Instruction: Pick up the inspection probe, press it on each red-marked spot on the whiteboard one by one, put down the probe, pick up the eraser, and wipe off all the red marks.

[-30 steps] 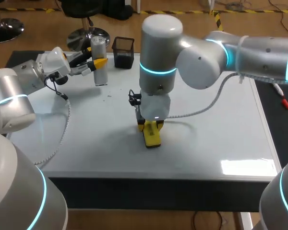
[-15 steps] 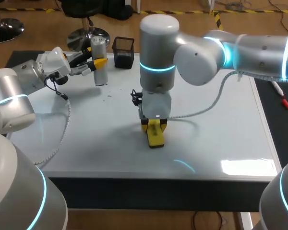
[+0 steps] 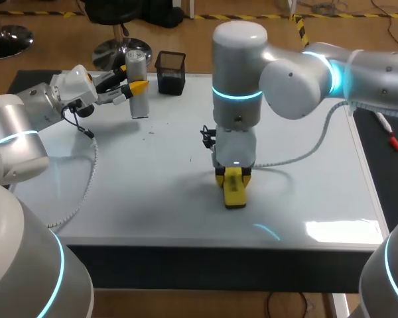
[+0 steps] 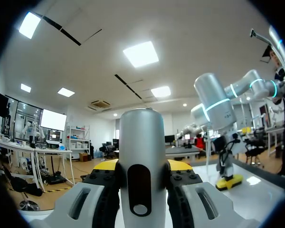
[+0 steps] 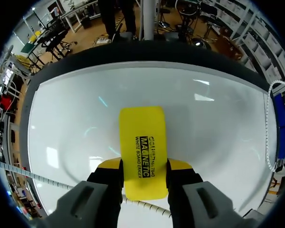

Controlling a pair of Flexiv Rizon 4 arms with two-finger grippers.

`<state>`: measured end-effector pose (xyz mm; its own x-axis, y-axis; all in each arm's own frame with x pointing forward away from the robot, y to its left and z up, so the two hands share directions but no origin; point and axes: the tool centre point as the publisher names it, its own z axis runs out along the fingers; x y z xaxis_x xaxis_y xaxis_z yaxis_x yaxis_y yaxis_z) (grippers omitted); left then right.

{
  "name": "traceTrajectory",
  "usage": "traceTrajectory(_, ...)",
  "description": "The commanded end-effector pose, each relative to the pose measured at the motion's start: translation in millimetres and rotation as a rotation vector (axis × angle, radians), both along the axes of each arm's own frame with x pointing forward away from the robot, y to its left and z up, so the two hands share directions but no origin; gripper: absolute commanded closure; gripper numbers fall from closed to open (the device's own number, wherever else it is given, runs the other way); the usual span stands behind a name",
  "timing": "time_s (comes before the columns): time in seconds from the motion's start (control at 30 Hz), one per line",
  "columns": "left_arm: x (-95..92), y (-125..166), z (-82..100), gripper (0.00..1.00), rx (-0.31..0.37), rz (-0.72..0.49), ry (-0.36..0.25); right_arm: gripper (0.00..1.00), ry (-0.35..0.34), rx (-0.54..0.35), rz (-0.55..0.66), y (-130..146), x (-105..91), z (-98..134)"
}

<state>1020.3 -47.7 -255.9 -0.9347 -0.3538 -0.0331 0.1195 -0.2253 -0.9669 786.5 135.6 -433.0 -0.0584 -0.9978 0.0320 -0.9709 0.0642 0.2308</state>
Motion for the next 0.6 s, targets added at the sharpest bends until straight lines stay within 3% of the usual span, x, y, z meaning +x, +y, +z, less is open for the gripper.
traceTrajectory(0.03,0.0,0,0.4,1.0,-0.002,0.001,-0.002,1.0,-0.014,0.012,-0.011,-17,-5.6,-7)
traceTrajectory(0.27,0.0,0,0.4,1.0,-0.002,0.001,-0.002,1.0,-0.046,0.021,-0.033,-23,-1.2,4)
traceTrajectory(0.6,0.0,0,0.4,1.0,-0.002,0.001,-0.002,1.0,-0.108,0.04,-0.086,-51,34.2,40)
